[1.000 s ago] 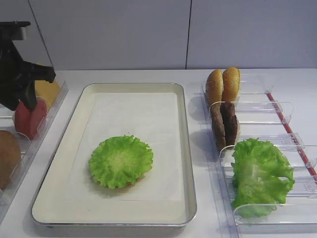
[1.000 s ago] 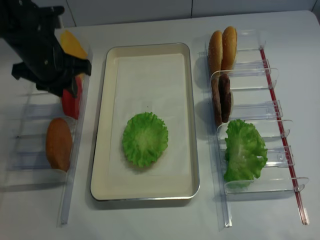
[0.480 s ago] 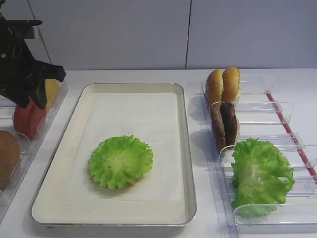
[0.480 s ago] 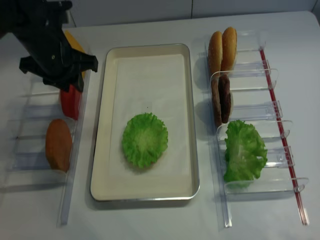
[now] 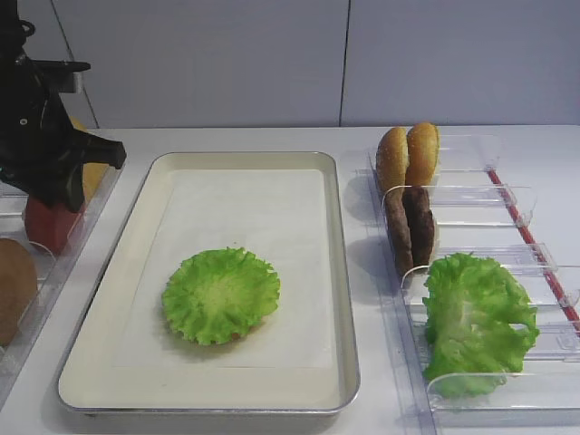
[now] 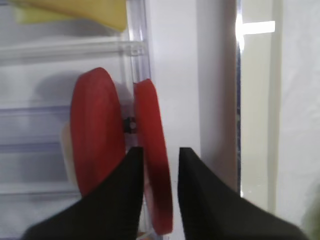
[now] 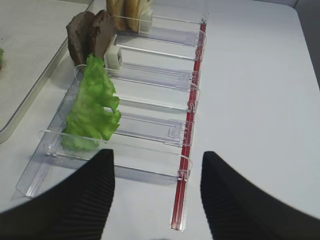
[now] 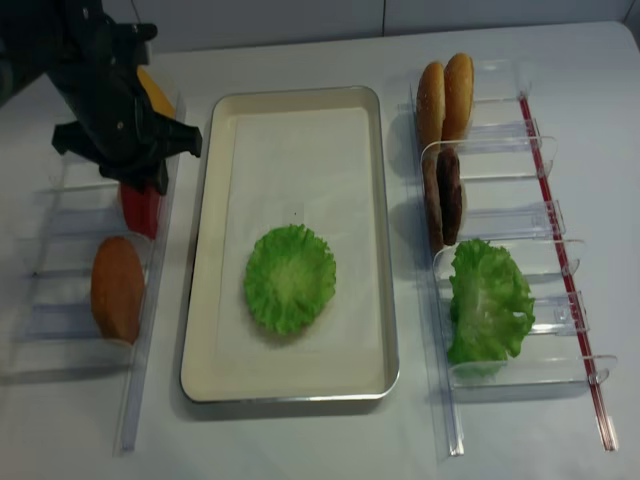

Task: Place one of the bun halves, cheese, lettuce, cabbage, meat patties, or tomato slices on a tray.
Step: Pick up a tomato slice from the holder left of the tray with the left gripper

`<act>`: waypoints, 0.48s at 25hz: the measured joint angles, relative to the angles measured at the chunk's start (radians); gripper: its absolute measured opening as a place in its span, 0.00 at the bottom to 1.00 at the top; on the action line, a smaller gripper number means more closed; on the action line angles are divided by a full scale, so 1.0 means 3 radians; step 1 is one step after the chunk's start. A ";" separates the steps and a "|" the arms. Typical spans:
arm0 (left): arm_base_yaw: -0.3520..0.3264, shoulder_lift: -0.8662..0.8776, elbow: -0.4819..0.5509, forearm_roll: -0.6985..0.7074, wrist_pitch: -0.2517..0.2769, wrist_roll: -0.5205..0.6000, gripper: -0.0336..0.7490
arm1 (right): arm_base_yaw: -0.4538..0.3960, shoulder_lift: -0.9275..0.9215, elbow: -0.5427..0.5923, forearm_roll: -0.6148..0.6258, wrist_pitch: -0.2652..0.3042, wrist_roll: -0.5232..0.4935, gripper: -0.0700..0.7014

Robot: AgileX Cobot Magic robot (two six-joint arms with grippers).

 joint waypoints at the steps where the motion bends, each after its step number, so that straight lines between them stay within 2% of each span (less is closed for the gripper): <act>1: -0.0005 0.0004 -0.0013 0.0038 0.0013 0.0000 0.17 | 0.0000 0.0000 0.0000 0.0000 0.0000 0.0000 0.63; 3: -0.0005 0.0004 -0.0078 0.0121 0.0086 0.0000 0.10 | 0.0000 0.0000 0.0000 0.0000 0.0000 0.0000 0.63; 9: -0.0005 0.0004 -0.0409 0.0167 0.0526 0.0126 0.10 | 0.0000 0.0000 0.0000 0.0000 0.0000 0.0000 0.63; 12: -0.0005 -0.0054 -0.0610 0.0084 0.0580 0.0226 0.10 | 0.0000 0.0000 0.0000 0.0000 0.0000 0.0000 0.63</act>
